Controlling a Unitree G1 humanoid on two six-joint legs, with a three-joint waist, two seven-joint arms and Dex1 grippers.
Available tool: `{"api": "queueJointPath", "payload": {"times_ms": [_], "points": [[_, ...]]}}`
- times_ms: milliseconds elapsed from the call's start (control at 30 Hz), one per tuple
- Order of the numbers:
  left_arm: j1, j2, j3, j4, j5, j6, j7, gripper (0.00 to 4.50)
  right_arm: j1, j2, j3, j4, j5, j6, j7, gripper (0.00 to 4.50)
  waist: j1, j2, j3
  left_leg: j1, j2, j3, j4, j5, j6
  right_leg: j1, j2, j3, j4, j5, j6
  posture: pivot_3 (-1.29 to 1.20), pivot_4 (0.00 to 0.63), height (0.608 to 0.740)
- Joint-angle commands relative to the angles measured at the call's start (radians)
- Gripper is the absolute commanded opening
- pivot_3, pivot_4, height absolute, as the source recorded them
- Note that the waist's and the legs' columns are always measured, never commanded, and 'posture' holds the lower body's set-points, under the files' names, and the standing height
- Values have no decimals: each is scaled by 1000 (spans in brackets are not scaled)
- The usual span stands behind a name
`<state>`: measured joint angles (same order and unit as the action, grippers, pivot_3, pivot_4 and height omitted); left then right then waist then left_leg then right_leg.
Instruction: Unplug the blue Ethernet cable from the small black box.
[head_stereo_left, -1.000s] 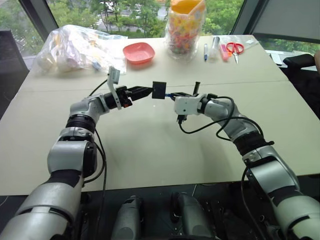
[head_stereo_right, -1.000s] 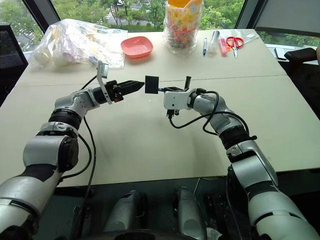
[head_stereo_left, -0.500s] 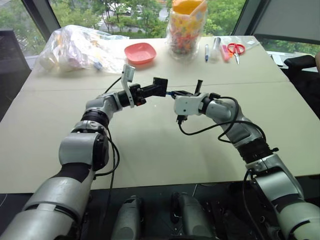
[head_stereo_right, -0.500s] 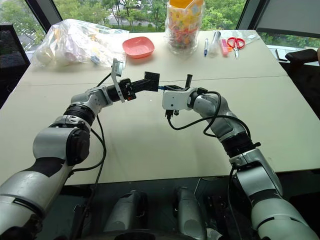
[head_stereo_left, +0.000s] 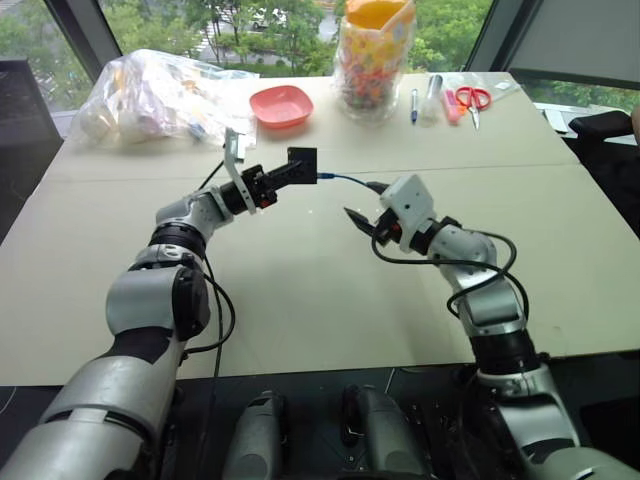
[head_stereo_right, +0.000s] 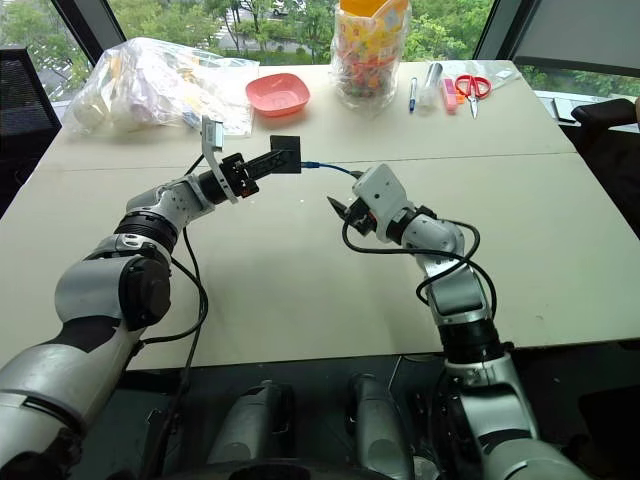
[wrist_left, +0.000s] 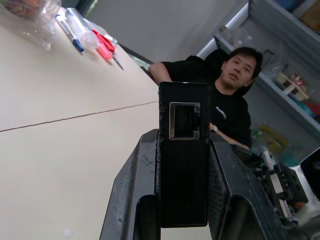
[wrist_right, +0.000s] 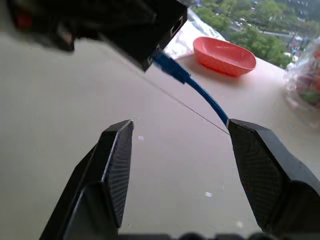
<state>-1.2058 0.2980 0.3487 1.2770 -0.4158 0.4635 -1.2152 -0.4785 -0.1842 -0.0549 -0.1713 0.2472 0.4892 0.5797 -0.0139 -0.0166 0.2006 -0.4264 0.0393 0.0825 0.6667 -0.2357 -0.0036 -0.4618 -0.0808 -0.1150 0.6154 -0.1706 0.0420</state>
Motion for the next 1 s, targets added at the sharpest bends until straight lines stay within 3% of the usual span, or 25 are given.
{"api": "queueJointPath", "payload": {"times_ms": [33, 167, 400, 1000], "points": [[-2, 0, 78, -101, -125, 185, -93, 521, 31, 127, -135, -180, 407, 268, -76, 3201, 0, 0, 0, 0, 3, -1, 0, 0, 0, 0, 0, 0, 0, 0, 0, 0, 150, 740], [60, -34, 71, -268, -205, 374, -125, 521, 39, 236, -203, -182, 607, 343, -188, 3201, 0, 0, 0, 1, 4, -1, 0, 0, 0, 1, 0, 0, 0, 0, -1, 0, 150, 740], [203, -92, 47, -583, -314, 550, -48, 521, 24, 271, -213, -152, 687, 298, -272, 3201, 0, 0, 0, 0, 3, -1, 0, 0, 0, 1, 0, 0, 0, 0, -1, 0, 150, 740], [258, -103, 9, -667, -386, 575, 33, 521, 30, 226, -159, -108, 725, 238, -289, 3201, 0, 0, 0, 1, 3, -1, 0, 0, 0, 1, 1, 0, -1, 0, -1, 0, 150, 740]]}}
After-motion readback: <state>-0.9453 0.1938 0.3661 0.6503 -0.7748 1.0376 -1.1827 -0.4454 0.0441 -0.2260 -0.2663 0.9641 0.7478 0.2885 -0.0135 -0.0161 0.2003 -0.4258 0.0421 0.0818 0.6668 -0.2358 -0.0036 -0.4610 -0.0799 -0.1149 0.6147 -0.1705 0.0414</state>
